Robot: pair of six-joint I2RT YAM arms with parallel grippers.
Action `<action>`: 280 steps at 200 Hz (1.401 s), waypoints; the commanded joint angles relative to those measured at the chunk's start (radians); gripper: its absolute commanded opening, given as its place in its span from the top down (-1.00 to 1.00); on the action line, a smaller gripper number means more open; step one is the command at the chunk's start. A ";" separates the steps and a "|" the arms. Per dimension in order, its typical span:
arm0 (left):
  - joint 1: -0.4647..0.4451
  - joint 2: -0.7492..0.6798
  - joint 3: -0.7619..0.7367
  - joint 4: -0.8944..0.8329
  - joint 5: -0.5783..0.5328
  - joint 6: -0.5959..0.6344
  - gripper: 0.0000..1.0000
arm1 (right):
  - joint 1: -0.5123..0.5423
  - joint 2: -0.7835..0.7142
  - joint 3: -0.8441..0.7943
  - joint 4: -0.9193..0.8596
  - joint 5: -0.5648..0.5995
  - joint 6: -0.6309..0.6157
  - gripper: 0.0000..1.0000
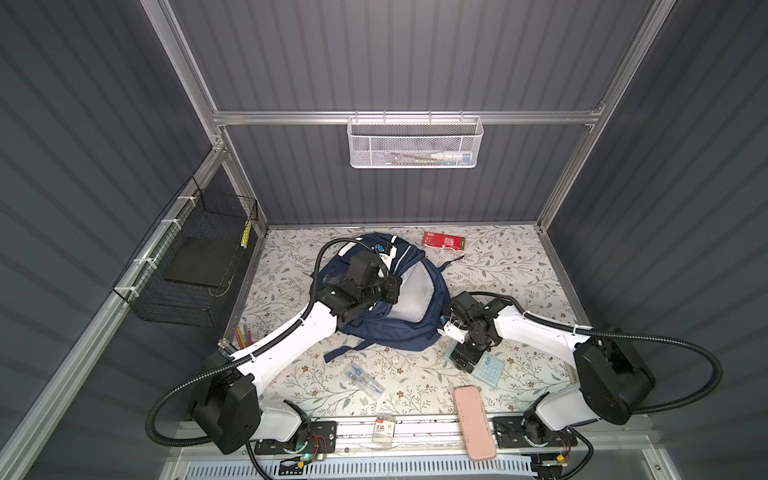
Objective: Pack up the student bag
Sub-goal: 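Move the right gripper back to the light-blue calculator and grasp it, then lift the calculator with the right gripper toward the backpack opening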
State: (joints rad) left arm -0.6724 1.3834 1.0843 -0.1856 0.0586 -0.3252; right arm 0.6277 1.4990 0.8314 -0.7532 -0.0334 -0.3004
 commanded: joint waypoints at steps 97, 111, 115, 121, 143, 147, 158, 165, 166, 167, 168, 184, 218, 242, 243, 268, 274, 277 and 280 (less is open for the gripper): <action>0.025 -0.047 -0.022 0.000 0.008 -0.008 1.00 | 0.012 0.079 -0.036 0.058 0.216 -0.019 -0.72; 0.025 -0.044 -0.022 0.002 0.015 -0.011 1.00 | -0.040 0.094 -0.017 0.060 0.197 0.001 -0.67; 0.027 -0.044 -0.023 0.005 0.016 -0.013 1.00 | -0.053 0.100 -0.010 0.061 0.189 0.008 -0.65; 0.026 -0.044 -0.023 0.007 0.018 -0.014 1.00 | -0.076 0.111 0.005 0.059 0.177 0.017 -0.63; 0.027 -0.040 -0.023 0.017 0.022 -0.020 1.00 | -0.152 0.173 0.067 0.055 0.141 0.055 -0.60; 0.027 -0.038 -0.023 0.017 0.023 -0.020 1.00 | -0.167 0.185 0.077 0.055 0.140 0.063 -0.60; 0.027 -0.034 -0.021 0.018 0.029 -0.022 1.00 | -0.206 0.213 0.112 0.046 0.140 0.095 -0.59; 0.027 -0.032 -0.020 0.020 0.031 -0.026 1.00 | -0.228 0.230 0.138 0.037 0.143 0.119 -0.59; 0.027 -0.032 -0.021 0.020 0.031 -0.026 1.00 | -0.231 0.233 0.142 0.035 0.143 0.124 -0.59; 0.027 -0.032 -0.021 0.021 0.032 -0.027 1.00 | -0.234 0.235 0.147 0.034 0.145 0.127 -0.59; 0.027 -0.032 -0.020 0.021 0.032 -0.027 1.00 | -0.236 0.237 0.151 0.032 0.147 0.130 -0.59; 0.027 -0.028 -0.022 0.030 0.038 -0.037 1.00 | -0.256 0.285 0.222 -0.021 0.168 0.183 -0.63; 0.027 -0.020 -0.021 0.031 0.047 -0.044 1.00 | -0.255 0.342 0.253 -0.115 0.180 0.182 -0.79; 0.027 -0.024 -0.025 0.030 0.044 -0.046 1.00 | -0.255 0.277 0.182 -0.111 0.165 0.164 -0.98; 0.027 -0.024 -0.025 0.030 0.044 -0.047 1.00 | -0.254 0.272 0.178 -0.111 0.163 0.165 -0.98; 0.027 -0.021 -0.022 0.031 0.047 -0.048 1.00 | -0.237 0.232 0.157 -0.122 0.174 0.149 -0.98; 0.027 -0.020 -0.021 0.029 0.049 -0.050 1.00 | -0.238 0.235 0.164 -0.132 0.178 0.155 -0.98; 0.027 -0.020 -0.021 0.029 0.049 -0.049 1.00 | -0.239 0.237 0.169 -0.137 0.176 0.155 -0.98; 0.027 -0.020 -0.021 0.029 0.050 -0.050 1.00 | -0.239 0.240 0.173 -0.143 0.174 0.157 -0.98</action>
State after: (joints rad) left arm -0.6533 1.3617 1.0687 -0.1684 0.0952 -0.3523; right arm 0.3813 1.7153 1.0168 -0.8307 0.1024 -0.1383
